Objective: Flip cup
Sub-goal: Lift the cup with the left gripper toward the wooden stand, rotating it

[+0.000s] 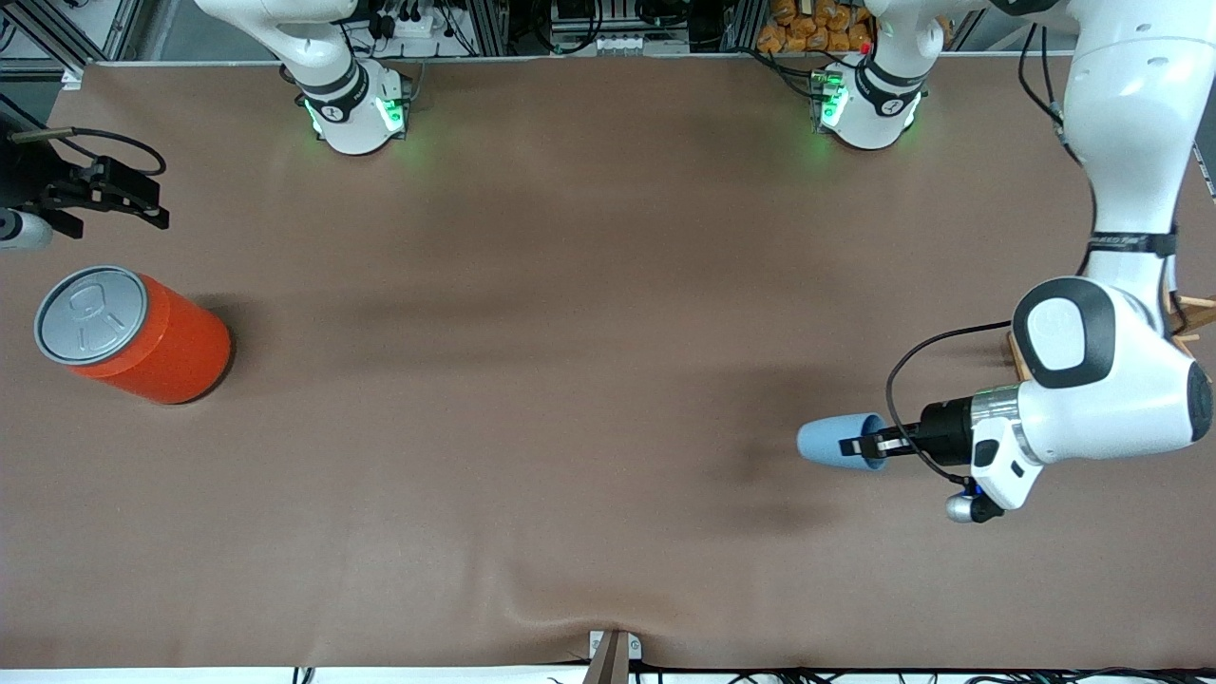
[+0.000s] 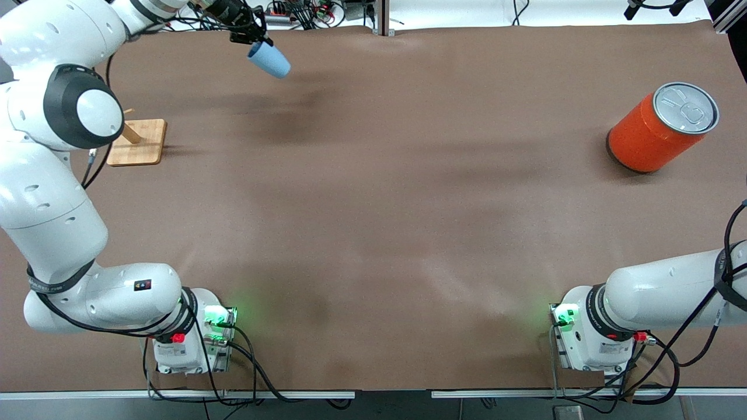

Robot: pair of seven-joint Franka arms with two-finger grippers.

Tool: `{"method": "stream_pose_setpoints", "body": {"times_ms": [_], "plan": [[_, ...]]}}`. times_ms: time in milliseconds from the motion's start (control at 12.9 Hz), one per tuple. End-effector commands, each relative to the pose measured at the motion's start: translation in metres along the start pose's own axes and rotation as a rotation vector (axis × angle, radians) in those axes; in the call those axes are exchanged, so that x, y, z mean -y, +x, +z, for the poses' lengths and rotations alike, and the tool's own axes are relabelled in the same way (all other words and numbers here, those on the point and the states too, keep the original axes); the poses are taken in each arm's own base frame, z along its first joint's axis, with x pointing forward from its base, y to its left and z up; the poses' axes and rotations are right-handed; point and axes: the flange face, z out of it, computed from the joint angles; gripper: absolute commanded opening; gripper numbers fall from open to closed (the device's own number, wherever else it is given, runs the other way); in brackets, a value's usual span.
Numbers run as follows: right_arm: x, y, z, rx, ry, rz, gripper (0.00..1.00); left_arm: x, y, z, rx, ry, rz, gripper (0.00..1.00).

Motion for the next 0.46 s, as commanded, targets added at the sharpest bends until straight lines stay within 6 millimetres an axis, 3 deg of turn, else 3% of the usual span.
{"method": "stream_pose_setpoints", "body": {"times_ms": [0,155,232,386], "plan": [[0.002,0.002,-0.004,-0.004,0.007,0.001,1.00,0.017,-0.006,-0.005,-0.022,0.189,0.025,0.00],[0.002,0.002,-0.004,-0.004,0.005,0.002,1.00,0.056,0.000,-0.011,-0.038,0.308,0.022,0.00],[0.002,0.002,-0.004,-0.004,0.007,0.001,1.00,0.063,0.000,-0.011,-0.043,0.359,0.039,0.00],[0.002,0.002,-0.004,-0.004,0.007,0.001,1.00,0.099,0.008,-0.016,-0.060,0.445,0.036,0.00]]}}
